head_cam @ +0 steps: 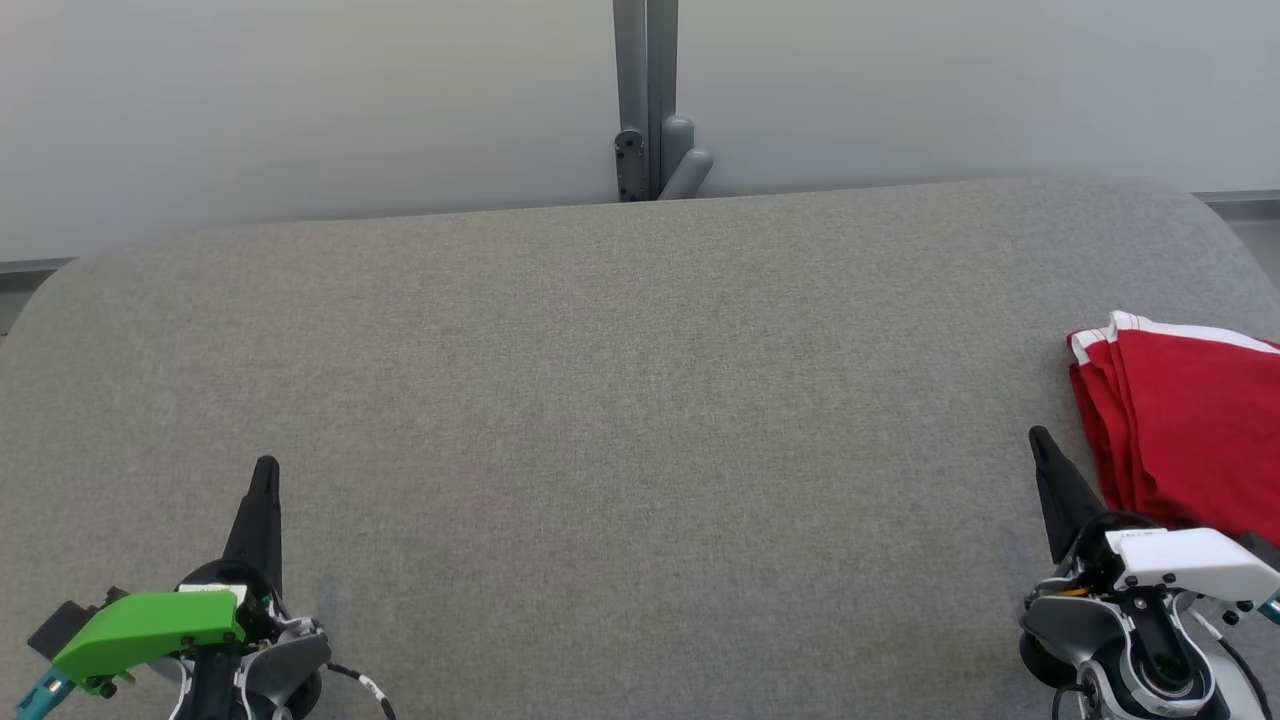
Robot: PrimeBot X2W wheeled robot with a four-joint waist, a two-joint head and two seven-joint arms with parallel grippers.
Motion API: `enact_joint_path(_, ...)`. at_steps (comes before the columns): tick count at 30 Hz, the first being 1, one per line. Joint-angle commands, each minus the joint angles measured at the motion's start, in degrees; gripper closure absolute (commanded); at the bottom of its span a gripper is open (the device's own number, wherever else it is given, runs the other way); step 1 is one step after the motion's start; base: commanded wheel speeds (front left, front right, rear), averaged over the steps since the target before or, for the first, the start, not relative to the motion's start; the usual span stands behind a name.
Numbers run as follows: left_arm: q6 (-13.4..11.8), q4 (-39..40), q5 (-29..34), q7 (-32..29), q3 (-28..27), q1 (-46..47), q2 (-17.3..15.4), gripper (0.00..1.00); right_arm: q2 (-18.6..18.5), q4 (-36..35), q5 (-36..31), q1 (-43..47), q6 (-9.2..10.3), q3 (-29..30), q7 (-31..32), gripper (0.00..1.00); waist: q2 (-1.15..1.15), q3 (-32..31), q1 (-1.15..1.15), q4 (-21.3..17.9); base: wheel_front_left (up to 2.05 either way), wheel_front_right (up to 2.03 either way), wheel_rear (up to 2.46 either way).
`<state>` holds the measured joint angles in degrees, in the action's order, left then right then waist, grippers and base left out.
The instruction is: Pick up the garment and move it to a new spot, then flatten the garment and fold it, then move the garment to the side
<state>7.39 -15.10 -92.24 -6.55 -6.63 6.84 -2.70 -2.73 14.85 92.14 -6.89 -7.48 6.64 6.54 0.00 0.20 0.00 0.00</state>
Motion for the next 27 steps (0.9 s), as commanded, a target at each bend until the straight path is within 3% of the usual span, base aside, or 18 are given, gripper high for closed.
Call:
enact_joint_path(1, 0.3, 0.2, -0.1, -0.3, -0.1, 0.8, -0.3, 1.0, -0.3, 0.1, 0.3, -0.5, -0.02, 0.0, 0.1, 1.0, 0.0, 0.0, 0.0, 0.0, 0.0, 0.0, 0.0)
enact_joint_path(27, 0.3, 0.2, -0.1, -0.2, -0.1, 0.8, -0.3, 1.0, -0.3, 0.1, 0.3, -0.5, -0.02, 0.0, 0.1, 1.0, 0.0, 0.0, 0.0, 0.0, 0.0, 0.0, 0.0)
